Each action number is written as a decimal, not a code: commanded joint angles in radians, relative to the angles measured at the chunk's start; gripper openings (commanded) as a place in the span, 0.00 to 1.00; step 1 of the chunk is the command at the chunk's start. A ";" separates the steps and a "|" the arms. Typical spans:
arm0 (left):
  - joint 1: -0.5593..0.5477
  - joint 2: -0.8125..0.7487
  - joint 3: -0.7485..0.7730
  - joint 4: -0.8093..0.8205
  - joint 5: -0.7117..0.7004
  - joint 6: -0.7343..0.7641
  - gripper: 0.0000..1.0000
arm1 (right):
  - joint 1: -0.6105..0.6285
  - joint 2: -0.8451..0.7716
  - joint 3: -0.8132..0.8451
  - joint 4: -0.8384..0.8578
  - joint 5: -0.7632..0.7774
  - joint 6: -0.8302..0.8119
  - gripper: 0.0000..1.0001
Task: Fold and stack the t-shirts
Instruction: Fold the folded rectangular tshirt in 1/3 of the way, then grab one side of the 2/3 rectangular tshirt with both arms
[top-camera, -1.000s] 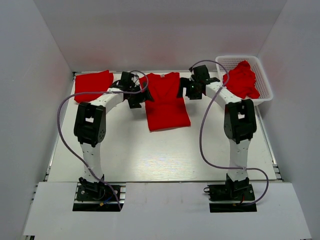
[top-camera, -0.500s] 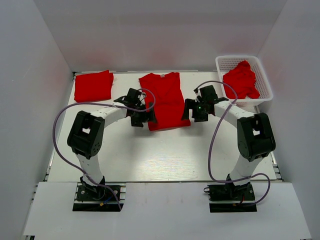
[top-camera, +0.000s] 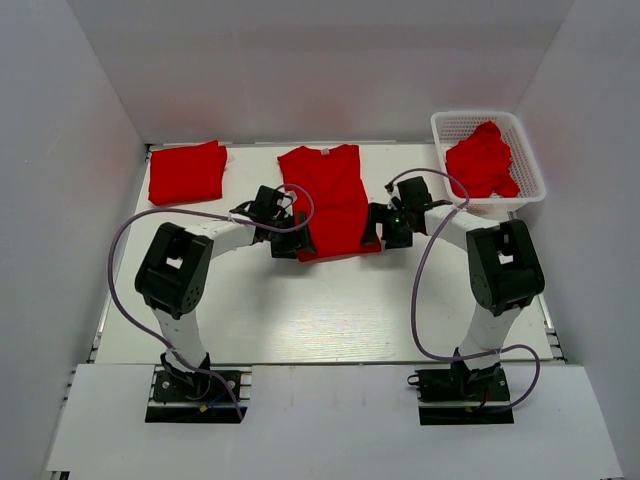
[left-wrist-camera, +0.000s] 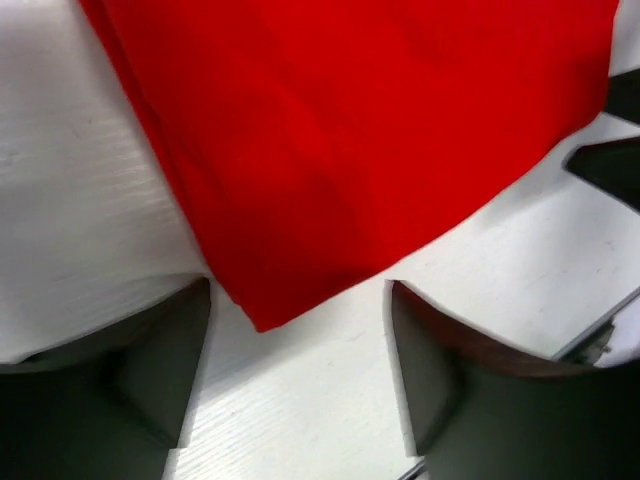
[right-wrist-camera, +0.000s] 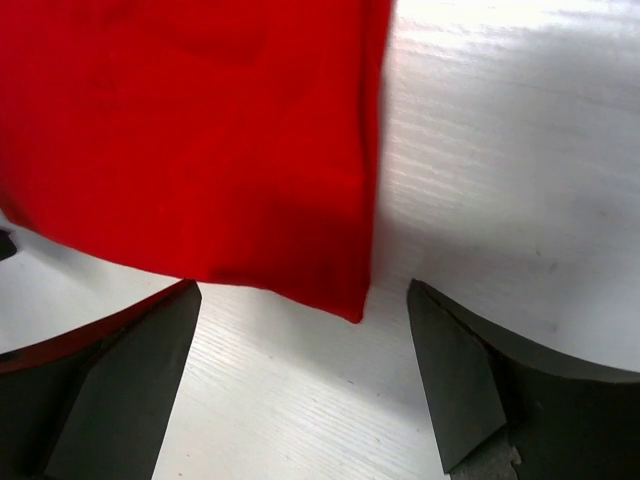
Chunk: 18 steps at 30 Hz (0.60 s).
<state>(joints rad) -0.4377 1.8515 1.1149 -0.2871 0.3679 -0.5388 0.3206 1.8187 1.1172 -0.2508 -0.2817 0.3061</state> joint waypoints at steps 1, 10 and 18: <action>-0.007 0.008 -0.030 -0.009 -0.001 0.005 0.74 | -0.005 0.021 -0.010 0.031 -0.022 0.005 0.90; -0.007 0.008 -0.052 0.011 0.009 0.005 0.25 | -0.003 0.027 -0.045 0.050 -0.082 -0.001 0.63; -0.007 -0.032 -0.043 0.011 0.045 0.005 0.00 | -0.003 -0.039 -0.076 0.061 -0.119 0.005 0.00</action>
<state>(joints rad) -0.4389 1.8679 1.0737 -0.2695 0.3817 -0.5411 0.3199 1.8309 1.0508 -0.2043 -0.3706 0.3122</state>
